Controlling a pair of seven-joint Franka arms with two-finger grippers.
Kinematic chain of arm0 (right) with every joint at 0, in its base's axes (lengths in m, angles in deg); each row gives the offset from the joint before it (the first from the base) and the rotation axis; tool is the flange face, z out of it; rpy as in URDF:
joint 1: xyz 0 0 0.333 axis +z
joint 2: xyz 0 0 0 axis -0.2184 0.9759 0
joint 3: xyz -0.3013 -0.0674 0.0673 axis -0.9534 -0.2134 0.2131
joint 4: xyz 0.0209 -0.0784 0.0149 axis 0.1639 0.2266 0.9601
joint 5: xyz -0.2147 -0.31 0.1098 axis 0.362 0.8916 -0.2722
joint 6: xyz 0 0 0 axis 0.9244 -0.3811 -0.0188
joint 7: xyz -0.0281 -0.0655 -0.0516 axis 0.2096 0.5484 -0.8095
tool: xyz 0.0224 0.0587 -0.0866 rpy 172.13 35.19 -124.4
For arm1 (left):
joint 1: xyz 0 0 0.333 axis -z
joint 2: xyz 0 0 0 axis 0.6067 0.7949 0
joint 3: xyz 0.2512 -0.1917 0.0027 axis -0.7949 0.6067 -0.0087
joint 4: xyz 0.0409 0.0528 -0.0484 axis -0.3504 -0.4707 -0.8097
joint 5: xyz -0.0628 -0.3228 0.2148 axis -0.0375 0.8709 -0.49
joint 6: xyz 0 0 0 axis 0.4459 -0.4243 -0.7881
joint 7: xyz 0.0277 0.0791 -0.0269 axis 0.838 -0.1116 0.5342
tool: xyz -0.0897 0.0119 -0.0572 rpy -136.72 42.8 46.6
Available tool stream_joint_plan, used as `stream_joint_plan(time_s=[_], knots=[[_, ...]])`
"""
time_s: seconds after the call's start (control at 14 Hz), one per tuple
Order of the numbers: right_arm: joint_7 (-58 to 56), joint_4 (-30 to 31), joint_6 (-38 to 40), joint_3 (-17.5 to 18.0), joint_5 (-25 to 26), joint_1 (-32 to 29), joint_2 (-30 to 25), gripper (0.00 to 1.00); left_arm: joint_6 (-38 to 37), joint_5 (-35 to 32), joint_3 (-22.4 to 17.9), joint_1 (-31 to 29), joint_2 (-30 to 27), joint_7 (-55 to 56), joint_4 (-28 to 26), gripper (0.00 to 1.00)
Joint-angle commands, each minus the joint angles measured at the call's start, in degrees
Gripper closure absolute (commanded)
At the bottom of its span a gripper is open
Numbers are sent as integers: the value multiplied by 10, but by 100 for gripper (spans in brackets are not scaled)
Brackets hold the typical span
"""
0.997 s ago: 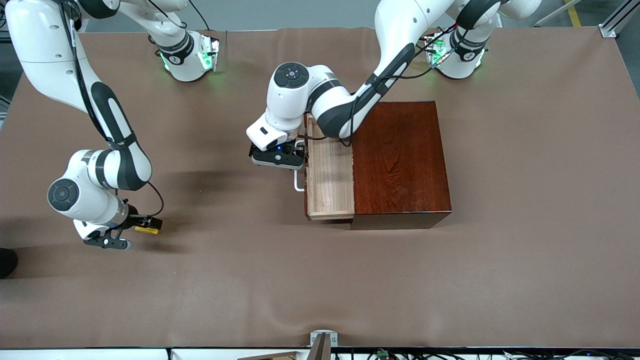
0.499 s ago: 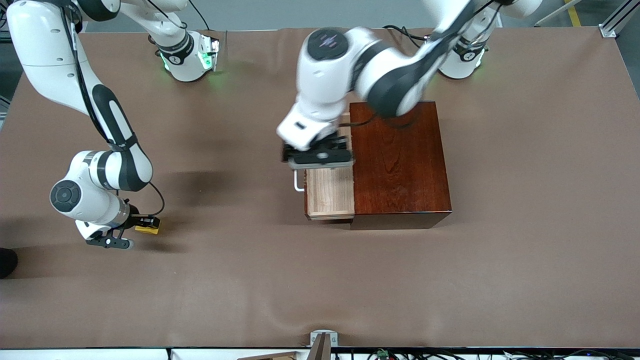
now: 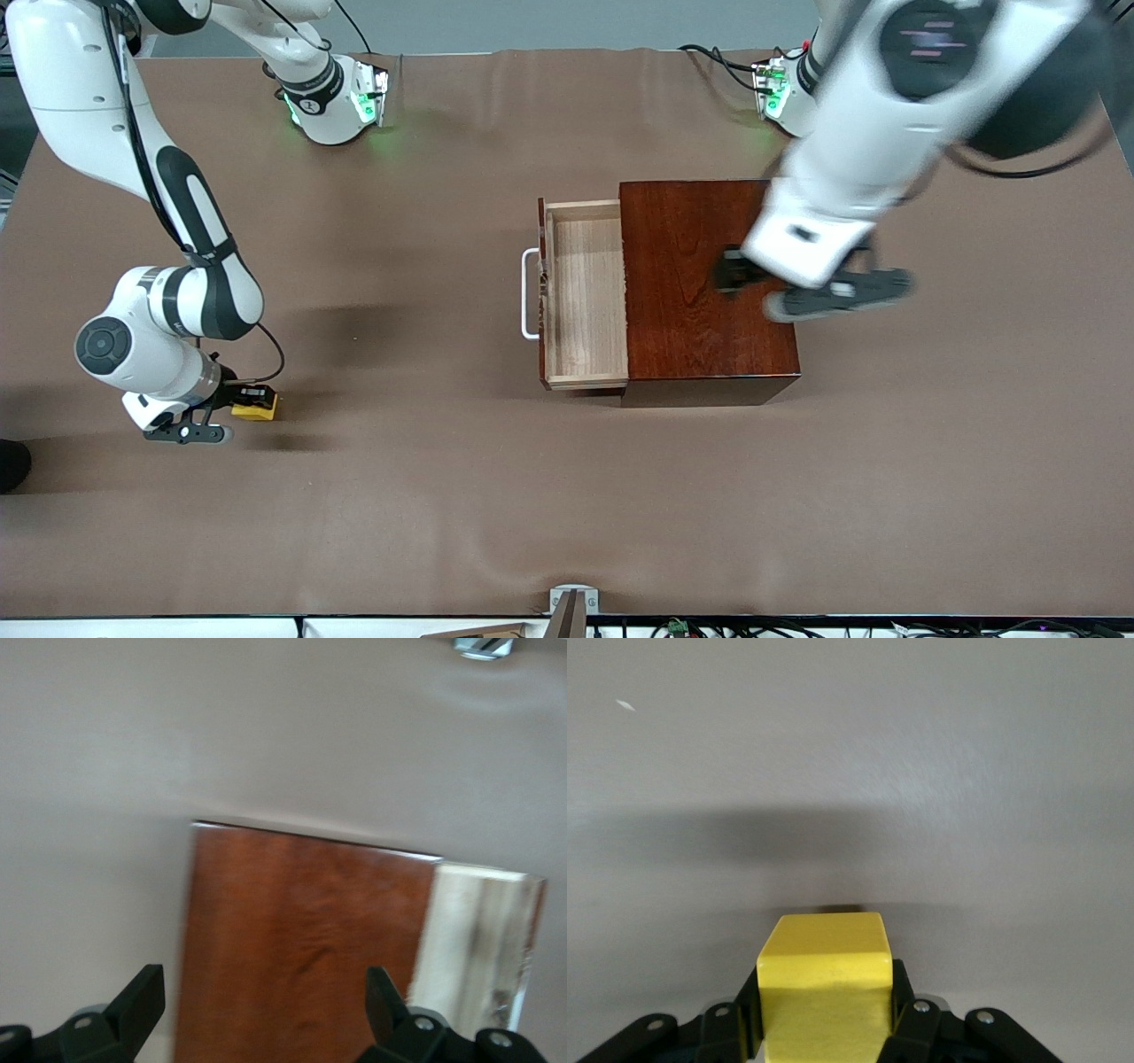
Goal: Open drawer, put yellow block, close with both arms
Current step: 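Lift the yellow cube with the right gripper and carry it over the drawer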
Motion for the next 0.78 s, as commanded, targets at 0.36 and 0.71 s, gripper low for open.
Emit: stream_joint_plan(time_s=[0.36, 0.71], knots=[[-215, -107, 142, 51, -1, -2, -32, 100, -10, 14, 2, -134, -101, -195, -124, 0], [-379, -147, 193, 150, -1, -2, -63, 100, -4, 26, -27, -144, -103, -281, -139, 0]])
